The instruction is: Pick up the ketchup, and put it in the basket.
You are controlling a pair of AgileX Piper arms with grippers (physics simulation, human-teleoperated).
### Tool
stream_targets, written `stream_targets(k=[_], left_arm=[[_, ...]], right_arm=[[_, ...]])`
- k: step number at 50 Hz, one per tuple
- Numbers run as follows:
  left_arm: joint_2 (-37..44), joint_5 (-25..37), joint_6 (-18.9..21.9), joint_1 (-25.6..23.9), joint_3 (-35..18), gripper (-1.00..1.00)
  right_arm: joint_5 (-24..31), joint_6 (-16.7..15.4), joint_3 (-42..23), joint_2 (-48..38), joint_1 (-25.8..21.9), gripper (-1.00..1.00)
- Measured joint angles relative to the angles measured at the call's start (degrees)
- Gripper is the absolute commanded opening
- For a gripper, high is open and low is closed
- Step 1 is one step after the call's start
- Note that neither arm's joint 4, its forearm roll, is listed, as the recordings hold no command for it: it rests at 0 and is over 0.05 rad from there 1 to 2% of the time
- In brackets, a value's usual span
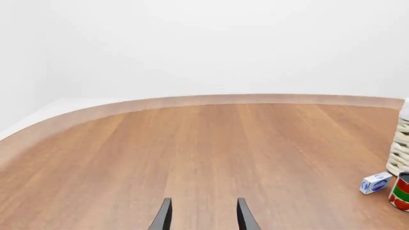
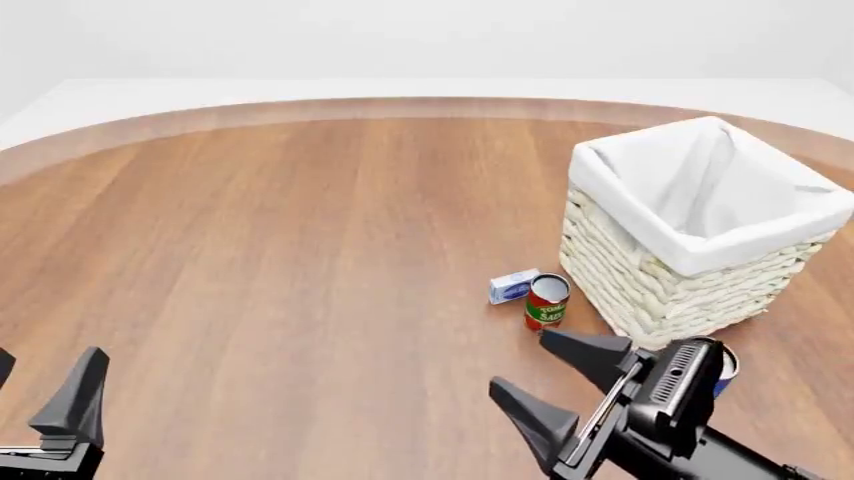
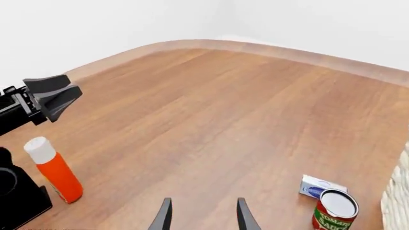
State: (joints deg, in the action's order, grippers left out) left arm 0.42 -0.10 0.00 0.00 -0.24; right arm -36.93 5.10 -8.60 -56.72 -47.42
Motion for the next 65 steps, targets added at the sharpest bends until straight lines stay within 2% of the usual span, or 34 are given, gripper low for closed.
stream_targets(k=[18, 65], left_arm=[[0.00, 0.00, 0.00, 0.00, 0.00, 1.00], [0.00, 0.00, 0.00, 0.00, 0.00, 1.00]], right_arm=[[-2.00, -0.28, -4.79, -8.50, -5.23, 1.00], [-1.95, -1.34, -16.67, -23.54, -16.88, 1.00]])
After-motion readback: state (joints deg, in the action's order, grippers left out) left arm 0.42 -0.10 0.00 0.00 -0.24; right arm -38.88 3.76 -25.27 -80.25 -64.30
